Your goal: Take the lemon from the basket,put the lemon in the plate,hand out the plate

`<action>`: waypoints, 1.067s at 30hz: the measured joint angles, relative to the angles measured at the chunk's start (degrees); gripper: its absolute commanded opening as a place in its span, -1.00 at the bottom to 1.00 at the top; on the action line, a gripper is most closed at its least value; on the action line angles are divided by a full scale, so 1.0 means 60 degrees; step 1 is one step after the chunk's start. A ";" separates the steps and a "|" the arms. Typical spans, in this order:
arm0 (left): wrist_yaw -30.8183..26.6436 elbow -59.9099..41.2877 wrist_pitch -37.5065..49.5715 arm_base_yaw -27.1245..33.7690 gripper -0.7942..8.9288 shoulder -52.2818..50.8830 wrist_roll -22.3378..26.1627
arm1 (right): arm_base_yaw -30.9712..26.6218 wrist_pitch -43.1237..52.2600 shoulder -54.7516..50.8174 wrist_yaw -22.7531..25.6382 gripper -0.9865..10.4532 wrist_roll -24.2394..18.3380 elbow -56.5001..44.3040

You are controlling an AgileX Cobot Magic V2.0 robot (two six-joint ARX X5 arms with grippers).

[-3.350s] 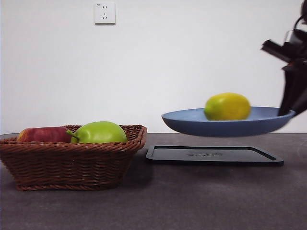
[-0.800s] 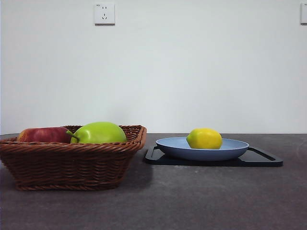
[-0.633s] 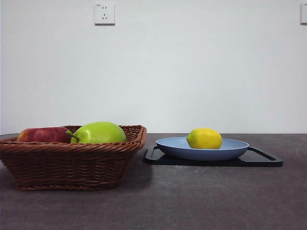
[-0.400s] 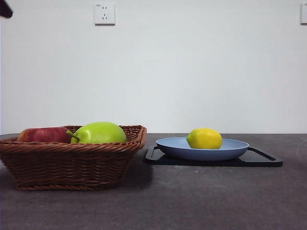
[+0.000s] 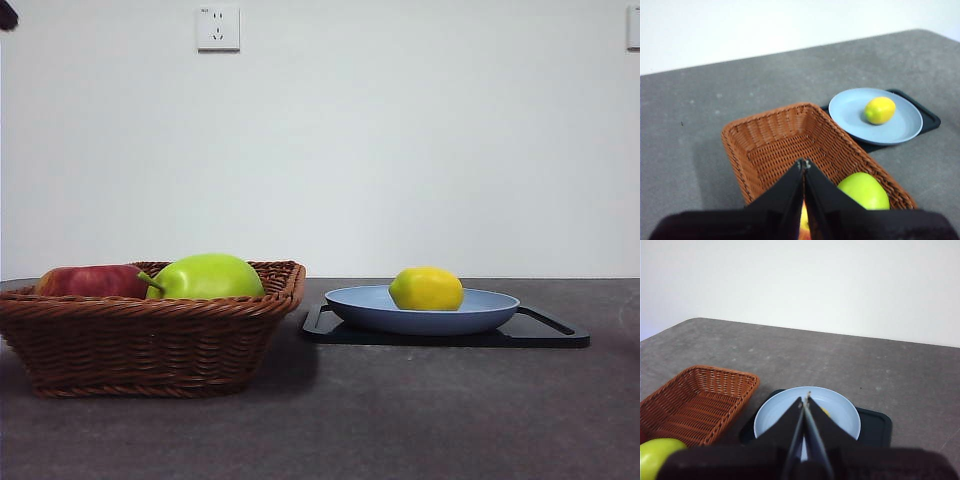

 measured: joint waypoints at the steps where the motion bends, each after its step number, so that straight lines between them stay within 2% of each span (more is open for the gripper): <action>1: 0.0000 0.0000 -0.0004 0.0000 -0.82 0.0040 0.0000 | 0.0000 -0.0004 0.0000 0.0000 -0.82 0.0004 0.0000; 10: -0.0040 0.0000 -0.0095 0.0004 -0.82 -0.0138 0.0036 | 0.0000 -0.0004 0.0011 0.0000 -0.82 0.0004 0.0000; 14: -0.0517 0.0000 -0.0867 0.0317 -0.82 -0.1129 0.0758 | 0.0000 -0.0004 0.0007 0.0000 -0.82 0.0004 0.0000; 20: -0.0685 -0.0408 -0.0933 0.1770 -0.82 -0.3308 0.1056 | 0.0000 -0.0004 0.0011 0.0000 -0.82 0.0004 0.0000; 27: -0.0732 -0.1949 -0.0481 0.3770 -0.82 -0.3894 0.1115 | -0.0004 -0.0004 0.0011 0.0000 -0.82 0.0004 0.0000; 32: -0.0710 -0.3228 0.0543 0.4459 -0.82 -0.4047 0.1111 | 0.0000 -0.0004 0.0011 0.0000 -0.82 0.0004 0.0000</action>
